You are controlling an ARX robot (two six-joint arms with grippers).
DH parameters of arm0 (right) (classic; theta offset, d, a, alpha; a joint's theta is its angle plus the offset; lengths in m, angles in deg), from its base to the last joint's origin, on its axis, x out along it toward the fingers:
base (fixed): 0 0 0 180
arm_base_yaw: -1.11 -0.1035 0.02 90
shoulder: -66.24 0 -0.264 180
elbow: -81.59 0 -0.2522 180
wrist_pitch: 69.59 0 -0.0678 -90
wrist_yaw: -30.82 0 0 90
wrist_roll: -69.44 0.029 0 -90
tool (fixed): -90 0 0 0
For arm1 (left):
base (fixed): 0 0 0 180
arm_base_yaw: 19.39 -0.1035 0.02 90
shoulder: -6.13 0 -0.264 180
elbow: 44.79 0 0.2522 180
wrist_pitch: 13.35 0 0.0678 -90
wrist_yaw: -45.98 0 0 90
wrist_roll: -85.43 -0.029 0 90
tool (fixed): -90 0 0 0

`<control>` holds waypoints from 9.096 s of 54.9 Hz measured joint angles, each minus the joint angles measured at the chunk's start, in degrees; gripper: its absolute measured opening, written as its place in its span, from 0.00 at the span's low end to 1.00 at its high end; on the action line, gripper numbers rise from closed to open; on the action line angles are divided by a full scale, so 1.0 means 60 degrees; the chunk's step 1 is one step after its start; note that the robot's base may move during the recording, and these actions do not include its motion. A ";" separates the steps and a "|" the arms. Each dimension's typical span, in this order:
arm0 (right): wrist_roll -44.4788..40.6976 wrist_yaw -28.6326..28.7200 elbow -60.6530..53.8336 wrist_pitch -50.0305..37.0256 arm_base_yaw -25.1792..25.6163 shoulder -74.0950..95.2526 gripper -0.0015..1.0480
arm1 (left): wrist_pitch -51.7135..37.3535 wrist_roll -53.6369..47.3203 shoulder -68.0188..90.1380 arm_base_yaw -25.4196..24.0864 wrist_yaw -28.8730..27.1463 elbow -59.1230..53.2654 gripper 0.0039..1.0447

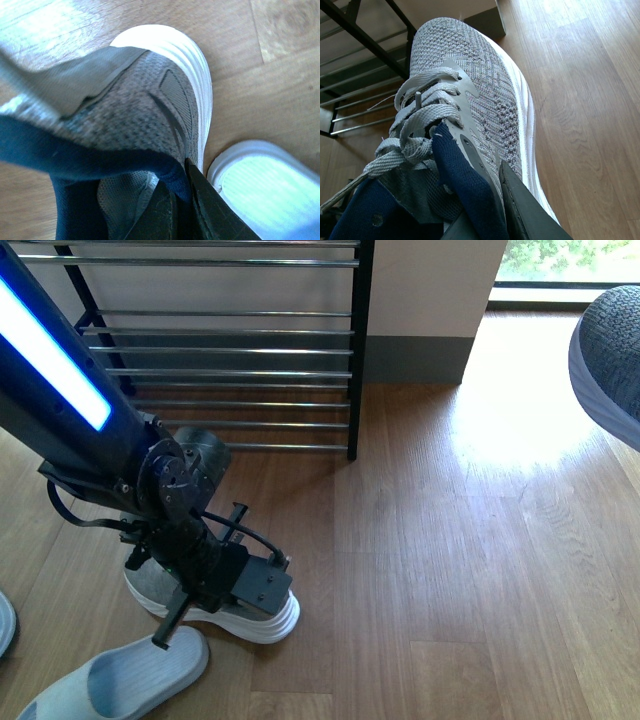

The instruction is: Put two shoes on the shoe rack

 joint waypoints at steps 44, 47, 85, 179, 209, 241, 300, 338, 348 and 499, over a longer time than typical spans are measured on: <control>0.0000 0.0000 0.0000 0.0000 0.0000 0.0000 0.01 | -0.0579 -0.3326 -0.0215 -0.0095 -0.0382 -0.0444 0.04; 0.0000 0.0000 0.0000 0.0000 0.0000 0.0000 0.01 | -0.0772 -0.3362 -0.0215 -0.0106 -0.0313 -0.0466 0.14; 0.0000 -0.0004 0.0000 0.0000 0.0000 0.0000 0.01 | -0.3639 1.3030 -0.1552 0.0138 -0.5260 0.0098 0.91; -0.0004 -0.0004 0.0000 0.0000 0.0000 0.0000 0.01 | 0.0885 2.7522 0.2681 0.1931 -0.3595 0.4353 0.91; 0.0000 -0.0004 0.0000 0.0000 0.0000 0.0000 0.01 | 0.0641 2.7030 0.2714 0.1814 -0.3942 0.4047 0.15; -0.0004 -0.0004 0.0000 0.0000 0.0000 0.0000 0.01 | -0.2419 2.3769 -0.1045 0.1370 -0.5136 -0.0095 0.02; 0.0000 -0.0004 0.0000 0.0000 0.0000 0.0000 0.01 | -0.1395 2.1238 -1.5322 0.3133 -0.7471 -1.0211 0.02; 0.0000 -0.0004 0.0000 0.0000 0.0000 -0.0004 0.01 | -0.0627 2.0717 -1.7027 0.3304 -0.7894 -1.0433 0.02; -0.0004 -0.0080 0.0000 0.0000 0.0029 -0.0004 0.01 | -0.0627 2.0673 -1.7027 0.3315 -0.7865 -1.0437 0.02; 0.0605 -0.1810 0.4167 0.0171 -0.3308 0.1916 0.01 | -0.0627 2.0673 -1.7027 0.3297 -0.7927 -1.0469 0.02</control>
